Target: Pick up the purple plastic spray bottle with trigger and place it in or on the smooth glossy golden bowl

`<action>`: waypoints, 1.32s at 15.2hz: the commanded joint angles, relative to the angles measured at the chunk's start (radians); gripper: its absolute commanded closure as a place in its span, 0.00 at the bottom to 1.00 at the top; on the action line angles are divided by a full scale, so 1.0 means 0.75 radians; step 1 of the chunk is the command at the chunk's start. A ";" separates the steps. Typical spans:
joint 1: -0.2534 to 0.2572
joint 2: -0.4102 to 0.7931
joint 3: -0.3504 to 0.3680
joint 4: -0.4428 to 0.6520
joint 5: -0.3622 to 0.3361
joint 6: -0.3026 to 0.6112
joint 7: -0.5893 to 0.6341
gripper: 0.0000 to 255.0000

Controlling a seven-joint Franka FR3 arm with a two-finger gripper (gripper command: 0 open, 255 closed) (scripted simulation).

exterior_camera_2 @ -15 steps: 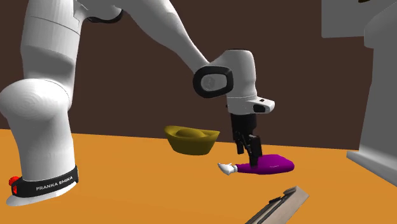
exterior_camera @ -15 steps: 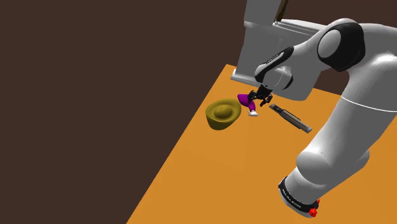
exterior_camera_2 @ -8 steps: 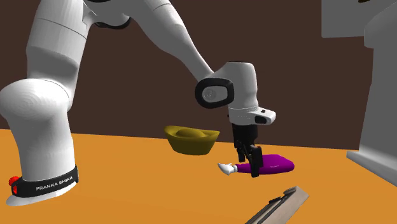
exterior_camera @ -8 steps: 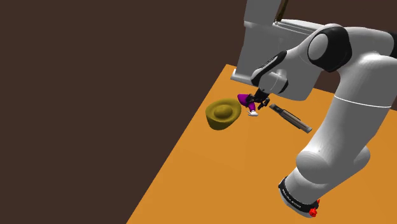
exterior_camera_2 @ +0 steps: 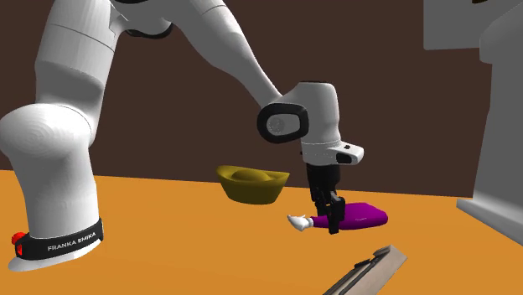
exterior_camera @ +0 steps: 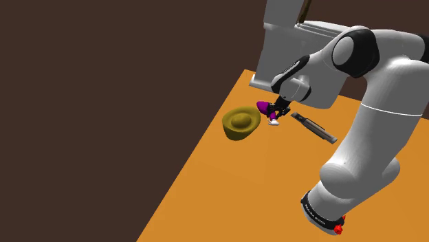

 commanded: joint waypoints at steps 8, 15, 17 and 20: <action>0.001 0.002 0.002 -0.001 0.001 0.000 0.000 1.00; 0.035 -0.101 -0.047 0.006 -0.107 -0.098 0.085 1.00; 0.042 -0.129 -0.058 0.012 -0.136 -0.127 0.108 1.00; 0.050 -0.170 -0.071 0.022 -0.178 -0.171 0.140 1.00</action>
